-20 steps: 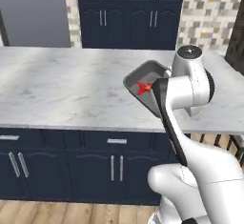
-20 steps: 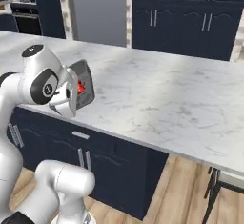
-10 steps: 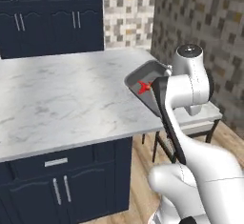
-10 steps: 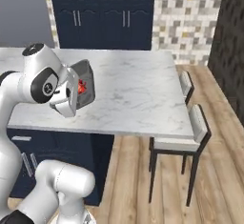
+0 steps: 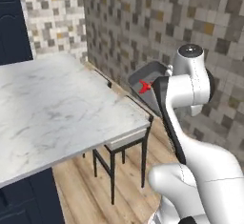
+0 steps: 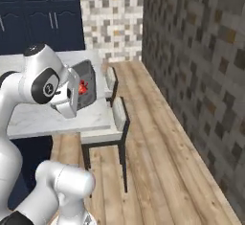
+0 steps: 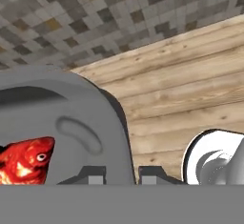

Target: Place the tupperware containing the fish and mushroom meal in the microwave. Close the microwave door and press the start button to reheat the meal.

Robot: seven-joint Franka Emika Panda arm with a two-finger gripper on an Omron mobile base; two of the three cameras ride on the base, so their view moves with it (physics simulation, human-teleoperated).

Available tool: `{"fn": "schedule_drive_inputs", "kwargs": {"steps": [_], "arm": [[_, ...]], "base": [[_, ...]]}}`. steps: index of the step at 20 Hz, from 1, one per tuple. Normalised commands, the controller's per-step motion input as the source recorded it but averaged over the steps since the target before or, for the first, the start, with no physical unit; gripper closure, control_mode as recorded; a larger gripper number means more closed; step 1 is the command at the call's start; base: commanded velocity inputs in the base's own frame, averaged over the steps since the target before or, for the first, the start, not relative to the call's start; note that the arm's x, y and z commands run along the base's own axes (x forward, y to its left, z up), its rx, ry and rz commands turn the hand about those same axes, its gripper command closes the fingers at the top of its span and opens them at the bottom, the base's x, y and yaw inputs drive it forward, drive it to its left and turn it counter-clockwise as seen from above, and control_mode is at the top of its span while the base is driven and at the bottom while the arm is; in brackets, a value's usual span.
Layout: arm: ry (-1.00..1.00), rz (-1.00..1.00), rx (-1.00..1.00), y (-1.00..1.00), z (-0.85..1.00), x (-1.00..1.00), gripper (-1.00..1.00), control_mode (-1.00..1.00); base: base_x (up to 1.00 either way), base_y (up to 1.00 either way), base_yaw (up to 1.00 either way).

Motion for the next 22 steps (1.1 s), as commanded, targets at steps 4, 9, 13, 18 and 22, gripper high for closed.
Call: {"fn": "schedule_drive_inputs", "kwargs": {"steps": [4,9,13,18,22], "arm": [[0.00,0.00,0.00,0.00,0.00,0.00,1.00,1.00],[0.00,0.00,0.00,0.00,0.00,0.00,1.00,1.00],[0.00,0.00,0.00,0.00,0.00,0.00,1.00,1.00],[0.00,0.00,0.00,0.00,0.00,0.00,1.00,1.00],[0.00,0.00,0.00,0.00,0.00,0.00,1.00,1.00]], "base": [[0.11,-1.00,-0.45],[0.46,-0.96,-0.21],[0.85,-0.79,0.12],[1.00,-0.64,0.35],[1.00,-0.41,0.41]]}}
